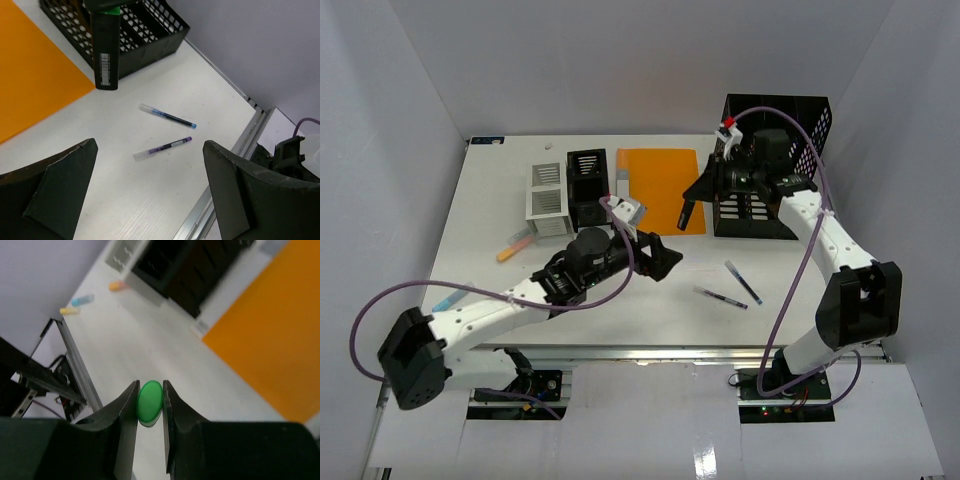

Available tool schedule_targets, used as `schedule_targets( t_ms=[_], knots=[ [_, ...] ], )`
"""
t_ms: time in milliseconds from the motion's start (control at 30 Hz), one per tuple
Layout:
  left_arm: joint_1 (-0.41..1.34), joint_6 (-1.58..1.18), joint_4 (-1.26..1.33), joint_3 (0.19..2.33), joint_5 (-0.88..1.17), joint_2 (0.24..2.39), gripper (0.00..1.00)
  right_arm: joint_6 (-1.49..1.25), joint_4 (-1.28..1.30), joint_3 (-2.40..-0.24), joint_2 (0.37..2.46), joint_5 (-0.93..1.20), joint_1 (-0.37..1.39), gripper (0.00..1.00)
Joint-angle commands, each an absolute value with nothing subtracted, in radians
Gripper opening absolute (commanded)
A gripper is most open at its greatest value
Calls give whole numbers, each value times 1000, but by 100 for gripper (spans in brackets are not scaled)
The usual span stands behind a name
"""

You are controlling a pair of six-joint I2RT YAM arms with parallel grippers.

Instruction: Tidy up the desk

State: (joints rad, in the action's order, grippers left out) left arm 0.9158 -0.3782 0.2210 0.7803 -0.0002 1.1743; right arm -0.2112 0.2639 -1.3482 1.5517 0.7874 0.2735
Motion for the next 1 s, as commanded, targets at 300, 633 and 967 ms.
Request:
schedule_targets(
  t_ms=[300,633,967],
  knots=[
    [897,-369,-331,863,-438,761,98,-135,68,-2113,2083,567,501,8],
    [897,-485,-443,801,-565,624,98,-127,-226,-2430,2377,405,588,8],
    [897,-526,-482,768,-603,596,98,-75,-314,-2412,2521,325,622,8]
  ],
)
